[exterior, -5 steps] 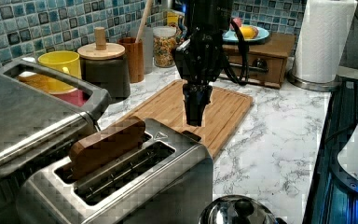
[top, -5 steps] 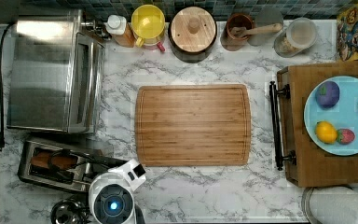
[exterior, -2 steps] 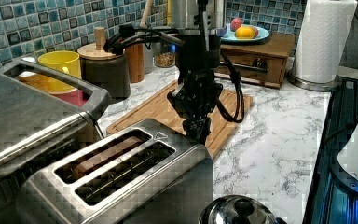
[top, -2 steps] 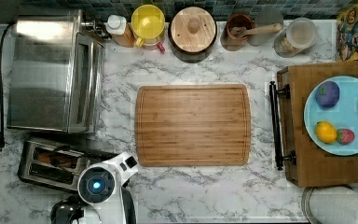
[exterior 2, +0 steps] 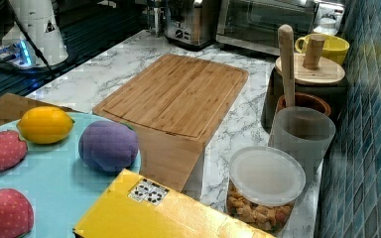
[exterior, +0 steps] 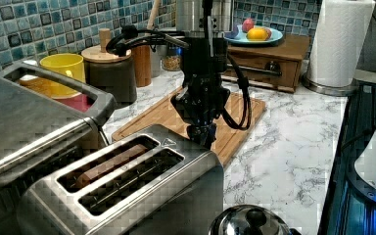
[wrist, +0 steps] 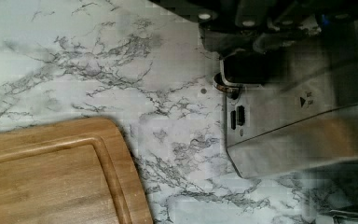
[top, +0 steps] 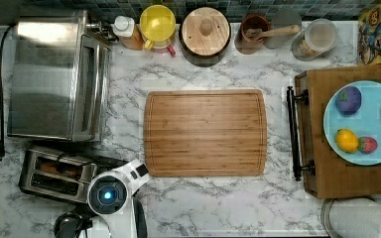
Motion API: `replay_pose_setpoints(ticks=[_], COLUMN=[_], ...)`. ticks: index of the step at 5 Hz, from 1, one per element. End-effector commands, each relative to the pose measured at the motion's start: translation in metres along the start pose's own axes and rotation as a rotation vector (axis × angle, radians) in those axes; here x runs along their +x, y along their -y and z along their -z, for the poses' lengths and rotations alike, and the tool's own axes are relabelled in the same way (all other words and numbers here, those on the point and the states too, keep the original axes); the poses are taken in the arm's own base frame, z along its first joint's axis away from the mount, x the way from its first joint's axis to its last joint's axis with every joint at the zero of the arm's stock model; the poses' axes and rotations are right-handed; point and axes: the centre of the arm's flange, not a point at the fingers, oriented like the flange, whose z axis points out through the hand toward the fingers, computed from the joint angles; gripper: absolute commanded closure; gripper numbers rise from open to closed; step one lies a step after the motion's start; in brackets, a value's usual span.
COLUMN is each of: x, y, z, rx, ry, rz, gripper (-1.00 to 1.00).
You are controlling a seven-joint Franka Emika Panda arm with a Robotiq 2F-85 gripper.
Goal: Turn on the toaster.
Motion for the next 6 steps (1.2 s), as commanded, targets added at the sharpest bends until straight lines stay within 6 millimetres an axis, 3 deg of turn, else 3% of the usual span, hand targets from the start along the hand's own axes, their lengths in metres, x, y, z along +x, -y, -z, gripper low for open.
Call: replay_pose_setpoints(ticks=[1,6], x=[-0.0475,-0.0476], y=[-0.0832,-0.0832], z=[-0.117,-0.1171], rx=[-0.134,-0.134], ry=[0.093,0.094], rz=[0.051,0.051], gripper=[1.0,1.0])
